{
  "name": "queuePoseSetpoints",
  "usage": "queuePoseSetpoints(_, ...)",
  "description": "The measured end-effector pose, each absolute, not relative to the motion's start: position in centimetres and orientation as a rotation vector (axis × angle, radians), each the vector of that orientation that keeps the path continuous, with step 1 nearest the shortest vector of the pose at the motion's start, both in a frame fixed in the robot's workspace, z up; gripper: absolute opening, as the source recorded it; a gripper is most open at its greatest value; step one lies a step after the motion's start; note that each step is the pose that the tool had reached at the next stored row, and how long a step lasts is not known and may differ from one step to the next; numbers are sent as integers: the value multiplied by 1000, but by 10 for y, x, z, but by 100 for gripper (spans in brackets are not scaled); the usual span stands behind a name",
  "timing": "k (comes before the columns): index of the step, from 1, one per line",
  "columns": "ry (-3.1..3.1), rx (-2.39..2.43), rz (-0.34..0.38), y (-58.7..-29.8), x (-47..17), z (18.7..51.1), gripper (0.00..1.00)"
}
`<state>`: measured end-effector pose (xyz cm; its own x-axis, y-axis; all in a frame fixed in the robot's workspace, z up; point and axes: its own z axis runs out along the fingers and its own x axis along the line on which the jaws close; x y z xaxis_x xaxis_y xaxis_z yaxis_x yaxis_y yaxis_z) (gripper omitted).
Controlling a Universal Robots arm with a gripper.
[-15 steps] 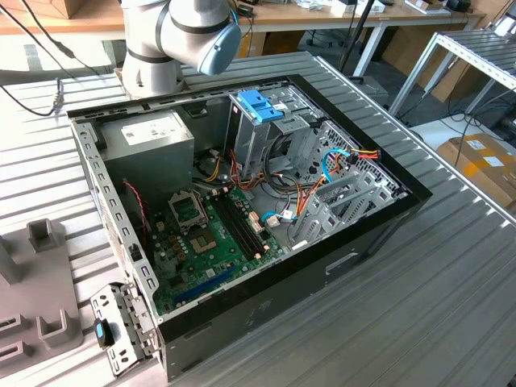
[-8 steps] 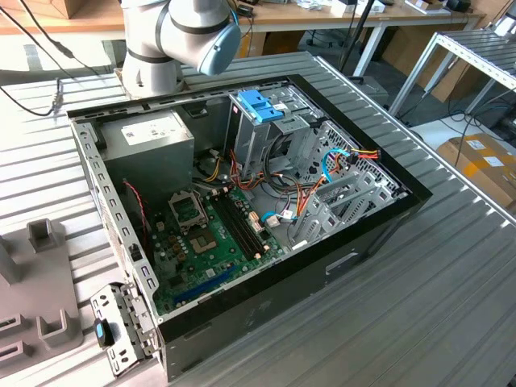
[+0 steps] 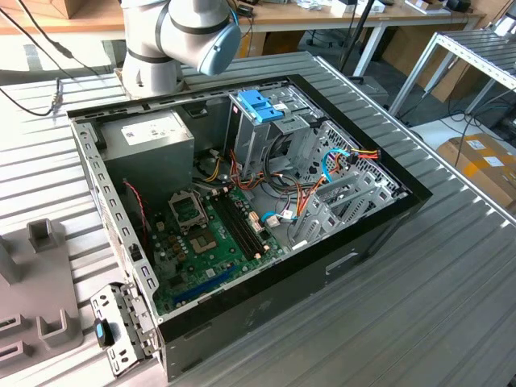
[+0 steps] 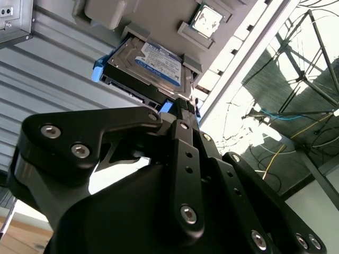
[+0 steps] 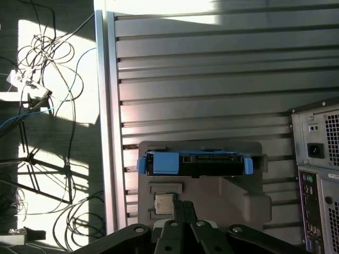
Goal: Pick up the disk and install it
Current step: 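Reach for the disk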
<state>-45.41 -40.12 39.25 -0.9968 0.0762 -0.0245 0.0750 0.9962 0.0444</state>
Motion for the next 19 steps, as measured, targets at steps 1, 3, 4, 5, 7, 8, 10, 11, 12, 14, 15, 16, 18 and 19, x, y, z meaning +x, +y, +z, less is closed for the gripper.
queuePoseSetpoints(1, 3112, 118, 68, -402, -454, 392, 11)
queuePoseSetpoints(3, 3112, 118, 68, -403, -454, 392, 11)
queuePoseSetpoints(4, 3112, 118, 68, -404, -454, 392, 11)
queuePoseSetpoints(5, 3112, 118, 68, -405, -454, 392, 11)
queuePoseSetpoints(7, 3112, 118, 68, -406, -454, 392, 11)
queuePoseSetpoints(8, 3112, 118, 68, -406, -454, 392, 11)
queuePoseSetpoints(10, 3112, 118, 68, -407, -454, 391, 11)
queuePoseSetpoints(11, 3112, 118, 68, -407, -454, 391, 11)
queuePoseSetpoints(12, 3112, 118, 68, -407, -454, 391, 11)
queuePoseSetpoints(14, 3112, 118, 68, -407, -454, 391, 11)
queuePoseSetpoints(15, 3112, 118, 68, -407, -453, 391, 11)
queuePoseSetpoints(16, 3112, 118, 68, -407, -453, 391, 11)
queuePoseSetpoints(18, 3112, 118, 68, -407, -453, 391, 11)
queuePoseSetpoints(19, 3112, 118, 68, -407, -452, 391, 11)
